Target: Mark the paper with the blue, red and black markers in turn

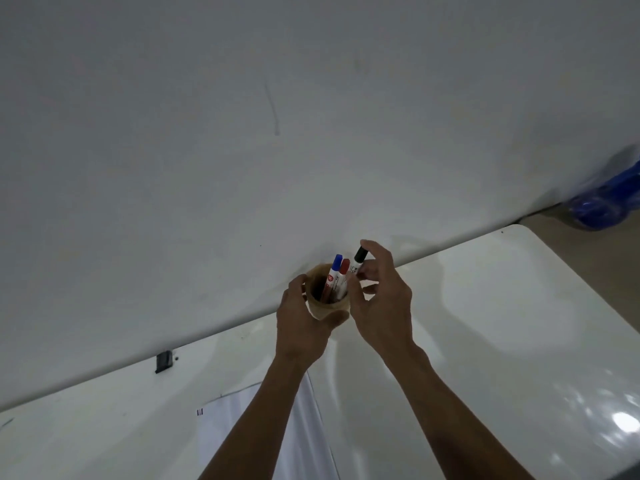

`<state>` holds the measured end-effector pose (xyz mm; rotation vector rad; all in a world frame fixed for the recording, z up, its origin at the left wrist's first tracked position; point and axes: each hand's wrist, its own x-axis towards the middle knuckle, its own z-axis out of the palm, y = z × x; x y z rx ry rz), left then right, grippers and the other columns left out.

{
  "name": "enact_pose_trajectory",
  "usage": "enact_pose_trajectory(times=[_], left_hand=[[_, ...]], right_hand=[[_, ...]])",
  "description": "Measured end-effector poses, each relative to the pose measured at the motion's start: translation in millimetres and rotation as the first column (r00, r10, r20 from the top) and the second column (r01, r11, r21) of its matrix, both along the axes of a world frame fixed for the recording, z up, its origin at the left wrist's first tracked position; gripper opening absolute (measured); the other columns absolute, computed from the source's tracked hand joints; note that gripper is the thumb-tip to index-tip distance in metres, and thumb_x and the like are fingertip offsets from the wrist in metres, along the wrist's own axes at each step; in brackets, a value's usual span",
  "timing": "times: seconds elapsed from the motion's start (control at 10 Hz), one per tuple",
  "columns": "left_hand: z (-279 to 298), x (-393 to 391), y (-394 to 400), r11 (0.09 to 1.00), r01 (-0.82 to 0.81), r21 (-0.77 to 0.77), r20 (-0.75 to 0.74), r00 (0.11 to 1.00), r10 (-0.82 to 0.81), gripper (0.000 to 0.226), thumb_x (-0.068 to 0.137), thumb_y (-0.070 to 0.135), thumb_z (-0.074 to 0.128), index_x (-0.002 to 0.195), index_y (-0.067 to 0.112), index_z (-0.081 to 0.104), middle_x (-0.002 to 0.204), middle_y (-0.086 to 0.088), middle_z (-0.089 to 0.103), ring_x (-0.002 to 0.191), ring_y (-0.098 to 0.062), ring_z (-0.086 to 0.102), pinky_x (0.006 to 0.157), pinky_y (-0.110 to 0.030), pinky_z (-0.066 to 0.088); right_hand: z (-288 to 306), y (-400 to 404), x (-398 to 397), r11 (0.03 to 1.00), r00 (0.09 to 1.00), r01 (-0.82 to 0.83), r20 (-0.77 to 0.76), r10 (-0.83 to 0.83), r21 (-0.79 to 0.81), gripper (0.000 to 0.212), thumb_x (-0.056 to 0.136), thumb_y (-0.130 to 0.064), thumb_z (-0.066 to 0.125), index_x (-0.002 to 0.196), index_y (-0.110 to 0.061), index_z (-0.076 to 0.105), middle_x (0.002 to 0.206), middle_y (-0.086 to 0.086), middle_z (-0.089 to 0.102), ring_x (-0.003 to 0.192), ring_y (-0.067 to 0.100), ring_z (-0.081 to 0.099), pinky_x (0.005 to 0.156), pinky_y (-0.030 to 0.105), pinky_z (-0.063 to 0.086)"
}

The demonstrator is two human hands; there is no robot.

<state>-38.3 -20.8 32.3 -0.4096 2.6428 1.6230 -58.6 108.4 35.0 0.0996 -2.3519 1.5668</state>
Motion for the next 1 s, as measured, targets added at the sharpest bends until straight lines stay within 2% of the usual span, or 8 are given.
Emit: enact_pose_trajectory(times=[0.1, 0.2, 0.3, 0.4, 0.5, 0.6, 0.8, 1.0], left_hand=[[-8.9, -2.8, -0.6, 1.0, -0.004, -0.023, -0.051, 0.999, 0.003, 0.066, 0.067, 0.023, 0.09, 0.117, 0.037, 0.048, 0.104, 0.027, 0.055, 0.099, -0.005, 0.057, 0.077, -0.003, 0.038], [-18.4, -3.4, -3.6, 1.0, -0.016, -0.023, -0.054, 0.998, 0.015, 0.065, 0.067, 0.023, 0.09, 0.119, 0.035, 0.051, 0.104, 0.027, 0.056, 0.1, -0.006, 0.059, 0.081, -0.01, 0.042], [-22.3, -4.1, -4.9, 0.999, -0.023, -0.023, -0.06, 0.998, 0.021, 0.066, 0.068, 0.024, 0.09, 0.123, 0.03, 0.053, 0.106, 0.025, 0.058, 0.1, -0.005, 0.06, 0.083, -0.012, 0.044], [-24.9, -5.6, -5.1, 0.999, -0.031, -0.028, -0.068, 0.997, 0.029, 0.065, 0.068, 0.025, 0.089, 0.123, 0.031, 0.054, 0.104, 0.028, 0.057, 0.096, 0.002, 0.059, 0.085, -0.018, 0.048], [-27.1, -6.0, -6.3, 0.999, -0.027, -0.029, -0.064, 0.998, 0.025, 0.067, 0.068, 0.027, 0.089, 0.125, 0.028, 0.054, 0.11, 0.021, 0.059, 0.1, -0.005, 0.06, 0.091, -0.03, 0.055], [-26.4, -6.0, -7.0, 1.0, -0.02, -0.024, -0.066, 0.998, 0.018, 0.068, 0.069, 0.027, 0.089, 0.126, 0.026, 0.054, 0.111, 0.019, 0.059, 0.102, -0.008, 0.06, 0.093, -0.033, 0.055], [-22.3, -5.9, -4.4, 0.999, -0.021, -0.032, -0.049, 0.999, 0.019, 0.07, 0.069, 0.028, 0.088, 0.129, 0.022, 0.052, 0.118, 0.013, 0.062, 0.11, -0.013, 0.061, 0.098, -0.032, 0.05], [-22.5, 0.8, -9.2, 0.994, -0.079, -0.07, -0.012, 0.997, 0.079, 0.089, 0.069, 0.034, 0.088, 0.143, 0.02, 0.041, 0.141, 0.0, 0.058, 0.123, -0.018, 0.058, 0.101, -0.045, 0.053]], right_hand=[[-12.4, -5.2, -2.8, 0.999, 0.998, 0.013, 0.054, -0.015, 0.033, 0.048, 0.092, -0.006, 0.07, 0.136, -0.017, 0.054, 0.109, 0.002, 0.072, 0.095, 0.012, 0.067, 0.08, 0.013, 0.053], [-20.4, -10.9, -3.2, 0.997, 0.997, 0.04, 0.065, -0.044, 0.064, 0.039, 0.09, -0.005, 0.072, 0.126, -0.013, 0.06, 0.108, 0.005, 0.07, 0.092, 0.017, 0.067, 0.076, 0.026, 0.058], [-27.6, -11.5, -3.5, 0.996, 0.997, 0.054, 0.055, -0.058, 0.074, 0.034, 0.088, -0.007, 0.076, 0.119, -0.01, 0.064, 0.108, 0.008, 0.069, 0.089, 0.019, 0.069, 0.073, 0.028, 0.06], [-30.5, -10.2, -4.9, 0.996, 0.996, 0.061, 0.065, -0.065, 0.069, 0.035, 0.086, -0.007, 0.078, 0.119, -0.009, 0.065, 0.109, 0.009, 0.071, 0.088, 0.016, 0.068, 0.073, 0.017, 0.055], [-31.5, -9.7, -5.5, 0.996, 0.994, 0.072, 0.074, -0.076, 0.057, 0.039, 0.085, -0.008, 0.08, 0.121, -0.009, 0.065, 0.11, 0.009, 0.072, 0.087, 0.012, 0.066, 0.073, 0.012, 0.053], [-30.8, -8.5, -4.9, 0.996, 0.992, 0.077, 0.098, -0.081, 0.039, 0.044, 0.084, -0.012, 0.081, 0.124, -0.01, 0.063, 0.111, 0.008, 0.072, 0.09, 0.014, 0.068, 0.077, 0.027, 0.06], [-27.3, -2.4, -1.8, 0.997, 0.987, 0.075, 0.139, -0.075, 0.005, 0.046, 0.086, -0.016, 0.079, 0.129, -0.013, 0.061, 0.115, 0.005, 0.072, 0.096, 0.017, 0.07, 0.081, 0.036, 0.062], [-20.9, 3.2, 2.4, 0.998, 0.991, 0.056, 0.127, -0.051, -0.038, 0.049, 0.09, -0.015, 0.076, 0.136, -0.011, 0.06, 0.123, 0.008, 0.072, 0.106, 0.018, 0.071, 0.085, 0.035, 0.061]])
